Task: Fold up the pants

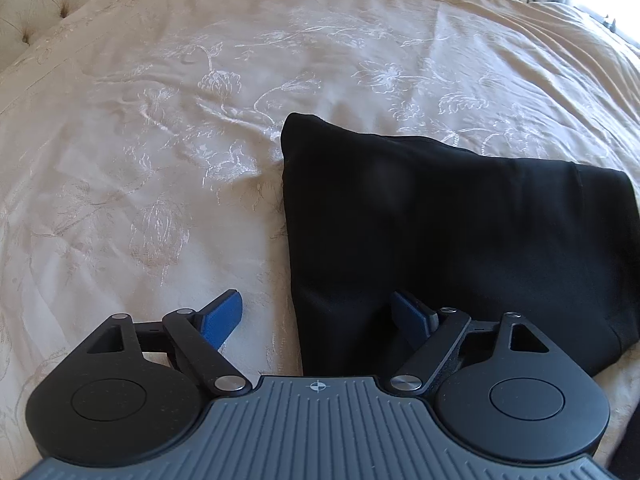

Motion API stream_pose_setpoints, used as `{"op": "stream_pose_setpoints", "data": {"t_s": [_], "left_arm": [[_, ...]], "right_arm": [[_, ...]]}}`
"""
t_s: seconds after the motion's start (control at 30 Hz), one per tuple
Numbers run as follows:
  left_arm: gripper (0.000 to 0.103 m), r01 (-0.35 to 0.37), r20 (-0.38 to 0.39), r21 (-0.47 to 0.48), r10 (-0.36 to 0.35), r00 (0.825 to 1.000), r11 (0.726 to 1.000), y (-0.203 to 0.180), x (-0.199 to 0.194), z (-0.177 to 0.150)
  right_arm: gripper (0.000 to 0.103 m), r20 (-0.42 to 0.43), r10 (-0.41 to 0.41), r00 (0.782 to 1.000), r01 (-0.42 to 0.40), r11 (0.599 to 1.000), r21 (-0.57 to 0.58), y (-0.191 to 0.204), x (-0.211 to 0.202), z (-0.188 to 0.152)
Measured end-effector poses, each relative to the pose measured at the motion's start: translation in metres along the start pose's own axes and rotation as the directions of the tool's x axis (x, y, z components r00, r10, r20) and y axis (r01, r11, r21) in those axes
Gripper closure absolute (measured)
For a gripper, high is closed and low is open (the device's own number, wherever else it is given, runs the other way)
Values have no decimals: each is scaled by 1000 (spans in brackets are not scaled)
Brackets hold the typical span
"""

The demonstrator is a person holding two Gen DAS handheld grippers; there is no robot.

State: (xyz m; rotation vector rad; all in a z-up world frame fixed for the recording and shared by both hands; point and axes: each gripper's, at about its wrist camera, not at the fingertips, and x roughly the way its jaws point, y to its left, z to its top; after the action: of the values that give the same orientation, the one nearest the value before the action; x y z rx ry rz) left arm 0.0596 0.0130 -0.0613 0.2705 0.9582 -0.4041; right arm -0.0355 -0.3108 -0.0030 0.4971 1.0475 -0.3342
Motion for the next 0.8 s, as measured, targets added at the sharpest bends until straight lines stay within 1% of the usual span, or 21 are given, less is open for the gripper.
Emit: {"op": "stream_pose_setpoints", "data": {"t_s": [0.03, 0.1, 0.17, 0.27, 0.4, 0.5, 0.53, 0.57, 0.63, 0.67, 0.7, 0.73, 0.77, 0.8], "left_arm": [[20, 2, 3, 4, -2, 1000, 1000, -1, 2, 1], [15, 6, 1, -1, -6, 1000, 1000, -1, 5, 4], [12, 15, -7, -21, -15, 1000, 1000, 1, 9, 6], [9, 48, -17, -59, -49, 999, 997, 5, 14, 8], [1, 83, -25, -106, -86, 996, 991, 10, 22, 10], [0, 101, -20, -102, -103, 994, 990, 9, 27, 12], [0, 106, -20, -106, -109, 994, 989, 9, 28, 14], [1, 119, -18, -122, -122, 992, 985, 9, 28, 15], [17, 150, 4, -165, -151, 988, 975, 10, 27, 17], [43, 186, 21, -177, -186, 982, 966, 10, 24, 17], [55, 182, 29, -186, -180, 983, 966, 8, 20, 17], [62, 162, 37, -181, -158, 987, 970, 4, 16, 18], [75, 154, 47, -167, -149, 988, 974, 1, 11, 18], [82, 132, 67, -146, -124, 990, 980, -3, 5, 18]], "right_arm": [[57, 21, 1, 1000, -2, 1000, 3, -4, -4, 4], [56, 20, 29, 999, -29, 1000, 0, -15, -6, 13], [54, -15, 51, 999, -52, 998, -22, -20, -1, 18], [53, -73, 102, 992, -105, 994, -40, -29, 14, 20], [50, -106, 136, 985, -142, 988, -52, -31, 34, 14], [45, -112, 188, 976, -192, 981, -30, -32, 46, 10], [42, -112, 200, 973, -204, 979, -26, -33, 49, 9], [41, -106, 211, 972, -216, 976, -33, -33, 51, 8], [41, -99, 228, 969, -235, 970, -61, -31, 53, 6], [41, -95, 231, 968, -239, 968, -81, -29, 53, 6], [41, -93, 232, 968, -242, 964, -109, -27, 52, 5], [48, -91, 224, 970, -235, 962, -140, -25, 50, 4], [55, -84, 215, 973, -227, 958, -177, -20, 48, 2], [58, -80, 209, 975, -221, 952, -212, -14, 46, 1]]}}
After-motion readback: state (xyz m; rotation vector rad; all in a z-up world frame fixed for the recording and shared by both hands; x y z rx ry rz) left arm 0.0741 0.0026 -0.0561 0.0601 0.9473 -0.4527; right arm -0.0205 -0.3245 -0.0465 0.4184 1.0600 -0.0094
